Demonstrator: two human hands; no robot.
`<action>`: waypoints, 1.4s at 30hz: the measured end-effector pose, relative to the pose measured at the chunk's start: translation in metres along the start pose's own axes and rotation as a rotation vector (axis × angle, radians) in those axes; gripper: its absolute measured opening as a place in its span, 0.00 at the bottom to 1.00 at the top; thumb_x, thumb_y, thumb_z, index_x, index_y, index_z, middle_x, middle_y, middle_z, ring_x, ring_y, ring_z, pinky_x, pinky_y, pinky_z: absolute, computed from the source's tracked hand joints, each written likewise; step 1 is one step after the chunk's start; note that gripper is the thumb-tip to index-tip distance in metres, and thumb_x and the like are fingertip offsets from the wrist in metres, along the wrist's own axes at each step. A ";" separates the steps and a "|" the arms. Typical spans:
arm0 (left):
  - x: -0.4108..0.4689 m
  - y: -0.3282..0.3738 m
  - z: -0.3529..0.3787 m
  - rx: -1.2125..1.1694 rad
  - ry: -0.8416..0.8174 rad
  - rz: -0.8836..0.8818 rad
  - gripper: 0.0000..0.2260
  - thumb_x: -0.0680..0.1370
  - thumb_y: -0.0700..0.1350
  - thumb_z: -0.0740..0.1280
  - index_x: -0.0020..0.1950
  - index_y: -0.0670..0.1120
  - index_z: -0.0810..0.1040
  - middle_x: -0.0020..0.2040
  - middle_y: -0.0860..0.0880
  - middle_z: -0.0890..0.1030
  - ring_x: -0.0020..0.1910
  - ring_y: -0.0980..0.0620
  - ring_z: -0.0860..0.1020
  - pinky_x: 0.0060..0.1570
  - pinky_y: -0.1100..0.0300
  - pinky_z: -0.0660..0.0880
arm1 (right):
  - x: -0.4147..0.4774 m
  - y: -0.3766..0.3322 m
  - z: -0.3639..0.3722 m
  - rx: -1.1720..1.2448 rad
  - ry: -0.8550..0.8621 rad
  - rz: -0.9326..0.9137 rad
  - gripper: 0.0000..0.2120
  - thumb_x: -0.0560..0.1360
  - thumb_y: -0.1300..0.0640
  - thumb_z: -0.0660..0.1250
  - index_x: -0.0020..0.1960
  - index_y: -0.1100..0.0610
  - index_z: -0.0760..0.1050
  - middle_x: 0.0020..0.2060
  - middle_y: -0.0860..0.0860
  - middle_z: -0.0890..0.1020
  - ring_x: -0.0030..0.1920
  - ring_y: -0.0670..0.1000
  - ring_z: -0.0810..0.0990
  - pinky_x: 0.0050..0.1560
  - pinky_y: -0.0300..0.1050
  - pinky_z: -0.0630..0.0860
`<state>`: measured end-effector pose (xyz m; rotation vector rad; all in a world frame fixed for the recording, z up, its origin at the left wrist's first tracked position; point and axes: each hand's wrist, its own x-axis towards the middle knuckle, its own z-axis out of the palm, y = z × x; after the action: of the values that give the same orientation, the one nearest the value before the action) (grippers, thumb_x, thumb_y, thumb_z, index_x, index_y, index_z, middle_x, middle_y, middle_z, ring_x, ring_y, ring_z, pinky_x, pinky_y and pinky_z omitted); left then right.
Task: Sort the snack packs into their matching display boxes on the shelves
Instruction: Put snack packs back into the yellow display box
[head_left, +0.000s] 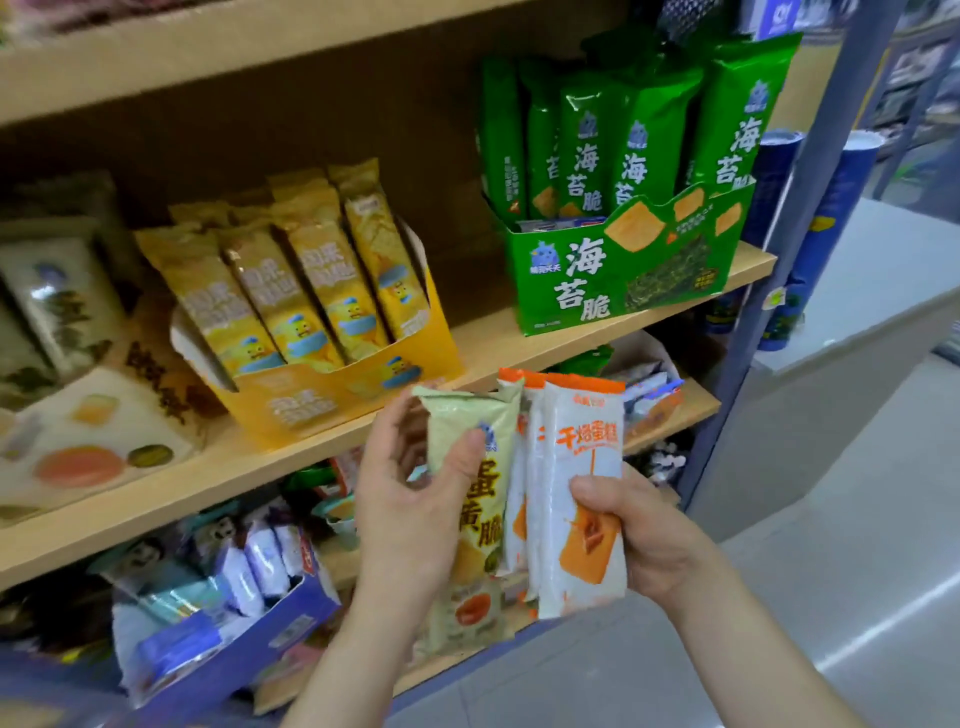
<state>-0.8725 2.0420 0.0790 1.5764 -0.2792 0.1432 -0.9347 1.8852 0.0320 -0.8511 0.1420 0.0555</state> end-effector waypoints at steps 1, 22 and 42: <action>0.002 0.003 -0.013 -0.005 0.021 0.012 0.24 0.66 0.51 0.73 0.61 0.58 0.75 0.54 0.54 0.82 0.52 0.59 0.81 0.50 0.65 0.77 | 0.000 0.001 0.016 -0.066 -0.031 -0.016 0.39 0.42 0.49 0.88 0.51 0.59 0.83 0.44 0.59 0.86 0.40 0.55 0.86 0.38 0.49 0.83; 0.078 0.145 -0.315 0.236 0.448 0.861 0.11 0.80 0.40 0.66 0.61 0.45 0.70 0.57 0.48 0.75 0.55 0.59 0.77 0.56 0.62 0.73 | 0.075 0.023 0.277 -0.845 -0.248 -0.675 0.51 0.72 0.60 0.74 0.70 0.25 0.40 0.55 0.26 0.76 0.53 0.33 0.80 0.43 0.27 0.76; 0.166 0.068 -0.339 1.022 0.569 0.018 0.10 0.77 0.40 0.68 0.56 0.40 0.72 0.48 0.41 0.77 0.47 0.42 0.77 0.41 0.53 0.73 | 0.131 0.071 0.305 -0.723 -0.228 -0.338 0.54 0.69 0.55 0.77 0.73 0.27 0.40 0.52 0.34 0.79 0.51 0.43 0.84 0.48 0.47 0.83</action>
<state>-0.7032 2.3644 0.1984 2.4377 0.2881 0.8331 -0.7809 2.1604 0.1583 -1.5705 -0.2557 -0.1219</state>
